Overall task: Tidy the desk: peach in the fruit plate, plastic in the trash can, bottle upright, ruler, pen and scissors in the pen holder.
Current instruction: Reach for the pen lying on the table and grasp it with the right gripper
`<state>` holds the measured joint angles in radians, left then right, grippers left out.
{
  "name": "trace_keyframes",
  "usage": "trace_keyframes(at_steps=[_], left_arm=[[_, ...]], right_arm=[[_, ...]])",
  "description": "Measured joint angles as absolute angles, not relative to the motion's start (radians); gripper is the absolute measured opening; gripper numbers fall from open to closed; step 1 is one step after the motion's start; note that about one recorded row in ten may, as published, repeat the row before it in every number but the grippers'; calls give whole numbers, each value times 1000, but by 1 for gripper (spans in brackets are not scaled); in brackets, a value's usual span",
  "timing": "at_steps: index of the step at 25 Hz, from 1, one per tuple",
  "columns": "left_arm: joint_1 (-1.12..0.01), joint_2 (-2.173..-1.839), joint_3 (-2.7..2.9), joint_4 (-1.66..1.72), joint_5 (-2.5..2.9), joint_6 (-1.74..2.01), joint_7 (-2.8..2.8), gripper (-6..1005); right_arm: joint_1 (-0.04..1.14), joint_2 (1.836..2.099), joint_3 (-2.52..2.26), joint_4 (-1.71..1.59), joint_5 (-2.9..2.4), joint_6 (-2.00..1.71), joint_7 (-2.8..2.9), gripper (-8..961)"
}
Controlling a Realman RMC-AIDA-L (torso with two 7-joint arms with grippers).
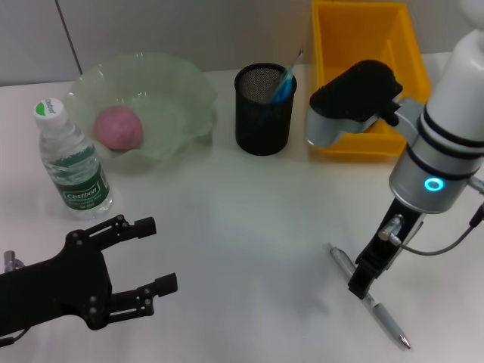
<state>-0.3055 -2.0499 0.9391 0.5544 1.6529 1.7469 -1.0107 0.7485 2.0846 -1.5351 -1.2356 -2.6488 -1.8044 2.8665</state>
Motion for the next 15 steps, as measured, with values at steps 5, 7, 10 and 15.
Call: trace_keyframes(at_steps=[5,7,10,15], left_arm=[[-304,-2047,939,553,1657,1750,-1011,842],[-303,-2047,939,553,1657,1750,-1011,842],[-300,-2047,939,550,1658,1750,-1010,842],[-300,-2046,939,549,1658,1747,-1009,842]], right_arm=[[742,2087,-1573,-1196,-2646,-1752,2876,641],[741,2087,-1583,-1194,-2645,-1746,2880,641],[735,2087,-1602,-1193,-2644,-1738,2887,640],[715,2090,-1619,-1188,-2643,-1728,2888,640]])
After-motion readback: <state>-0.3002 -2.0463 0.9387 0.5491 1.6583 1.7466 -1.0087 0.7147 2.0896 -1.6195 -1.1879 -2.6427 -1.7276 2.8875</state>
